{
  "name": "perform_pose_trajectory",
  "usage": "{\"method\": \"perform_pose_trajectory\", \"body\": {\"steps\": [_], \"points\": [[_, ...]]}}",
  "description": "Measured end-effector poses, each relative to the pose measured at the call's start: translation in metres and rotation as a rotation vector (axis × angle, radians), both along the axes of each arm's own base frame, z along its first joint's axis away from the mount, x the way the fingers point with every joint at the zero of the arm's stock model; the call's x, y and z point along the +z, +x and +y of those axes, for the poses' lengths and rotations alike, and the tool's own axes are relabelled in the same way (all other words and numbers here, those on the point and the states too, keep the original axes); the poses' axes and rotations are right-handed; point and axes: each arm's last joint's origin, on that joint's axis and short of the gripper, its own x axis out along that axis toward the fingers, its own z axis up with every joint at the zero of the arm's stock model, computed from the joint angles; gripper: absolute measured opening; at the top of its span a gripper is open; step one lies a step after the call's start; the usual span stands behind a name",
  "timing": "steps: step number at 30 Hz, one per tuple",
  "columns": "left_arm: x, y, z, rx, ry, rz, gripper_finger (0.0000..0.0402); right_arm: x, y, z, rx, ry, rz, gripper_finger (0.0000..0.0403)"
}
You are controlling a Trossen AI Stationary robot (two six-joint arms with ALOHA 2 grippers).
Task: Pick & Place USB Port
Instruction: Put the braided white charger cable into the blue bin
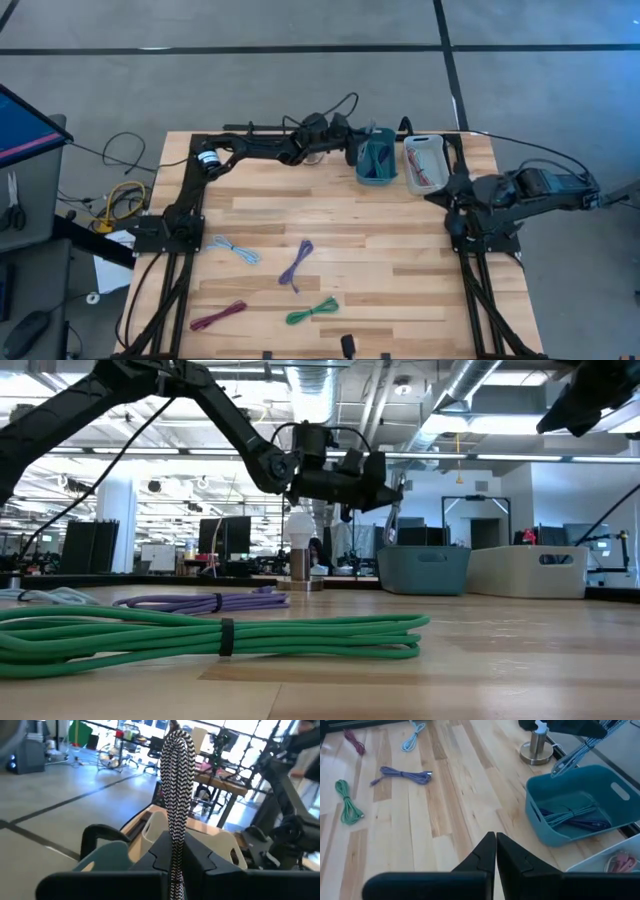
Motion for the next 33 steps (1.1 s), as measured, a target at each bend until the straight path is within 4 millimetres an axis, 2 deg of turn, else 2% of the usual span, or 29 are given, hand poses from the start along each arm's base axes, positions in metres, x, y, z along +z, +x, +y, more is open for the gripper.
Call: {"method": "perform_pose_trajectory", "body": {"steps": [19, 21, 28, 33], "points": [[-0.005, 0.004, -0.008, -0.019, -0.049, 0.038, 0.0027, 0.000, 0.000, 0.000, 0.000, 0.000, -0.001, 0.0007], [-0.009, 0.006, -0.008, -0.012, -0.050, 0.044, 0.0034, 0.000, 0.000, 0.000, 0.000, 0.000, -0.001, 0.0007], [-0.043, 0.016, -0.005, 0.002, -0.065, 0.108, 0.0047, 0.000, 0.000, 0.000, 0.000, 0.000, -0.001, 0.0007], [-0.046, 0.017, -0.005, 0.001, -0.077, 0.101, 0.0044, 0.000, 0.000, 0.000, 0.000, 0.000, -0.001, 0.0007]]}}
